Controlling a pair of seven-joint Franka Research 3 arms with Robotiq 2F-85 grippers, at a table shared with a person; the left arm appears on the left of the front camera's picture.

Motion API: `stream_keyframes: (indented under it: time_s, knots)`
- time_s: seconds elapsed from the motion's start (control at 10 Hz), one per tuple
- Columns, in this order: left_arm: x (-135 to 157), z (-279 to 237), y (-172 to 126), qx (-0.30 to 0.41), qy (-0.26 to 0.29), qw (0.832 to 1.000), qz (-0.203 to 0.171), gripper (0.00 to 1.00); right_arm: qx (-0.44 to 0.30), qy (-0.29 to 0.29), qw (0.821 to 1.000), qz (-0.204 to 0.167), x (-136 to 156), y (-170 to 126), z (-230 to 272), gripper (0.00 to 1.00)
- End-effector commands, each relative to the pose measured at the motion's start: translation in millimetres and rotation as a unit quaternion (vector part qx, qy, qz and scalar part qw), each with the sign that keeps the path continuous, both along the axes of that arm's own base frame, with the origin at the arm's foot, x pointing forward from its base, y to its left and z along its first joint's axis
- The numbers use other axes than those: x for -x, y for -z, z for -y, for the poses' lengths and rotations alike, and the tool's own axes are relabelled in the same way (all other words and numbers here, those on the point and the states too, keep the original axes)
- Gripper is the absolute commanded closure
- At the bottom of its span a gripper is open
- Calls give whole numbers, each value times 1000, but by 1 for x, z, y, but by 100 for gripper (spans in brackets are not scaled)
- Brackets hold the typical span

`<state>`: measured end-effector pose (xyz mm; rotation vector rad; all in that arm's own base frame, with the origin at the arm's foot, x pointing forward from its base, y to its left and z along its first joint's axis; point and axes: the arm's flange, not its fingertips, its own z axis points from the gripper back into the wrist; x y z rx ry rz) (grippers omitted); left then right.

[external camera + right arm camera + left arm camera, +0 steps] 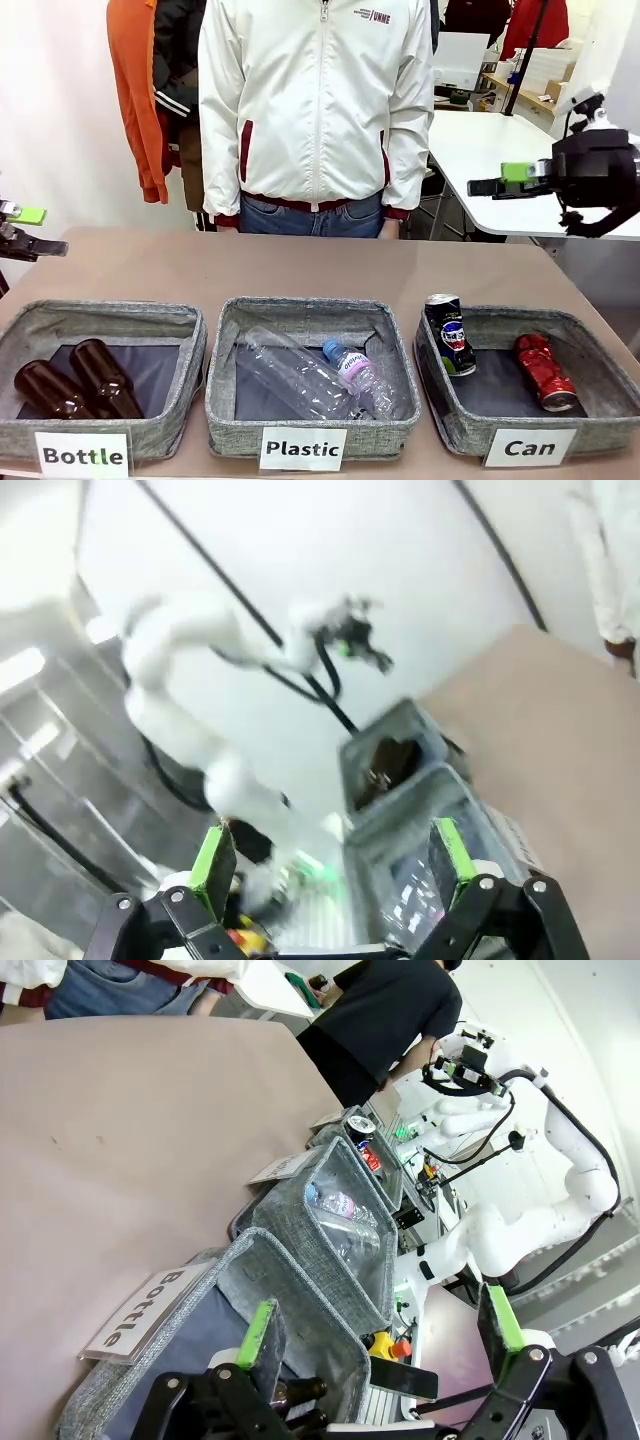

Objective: Sort the can waste into the basket.
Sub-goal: Pick up the can waste from the table and place it in the right Fabric basket.

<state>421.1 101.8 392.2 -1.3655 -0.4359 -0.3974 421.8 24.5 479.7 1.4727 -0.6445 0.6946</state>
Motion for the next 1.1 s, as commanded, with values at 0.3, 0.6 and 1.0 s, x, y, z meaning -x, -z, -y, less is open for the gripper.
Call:
stream_keyframes:
  time_s: [0.3,0.6,1.0]
  knots:
    - [2,1,-2,-5,3,1000,1,0,0,0,1000,0,0,0,0,0]
    - [2,1,-2,-5,3,1000,1,0,0,0,1000,0,0,0,0,0]
    - [2,1,-2,-5,3,1000,1,0,0,0,1000,0,0,0,0,0]
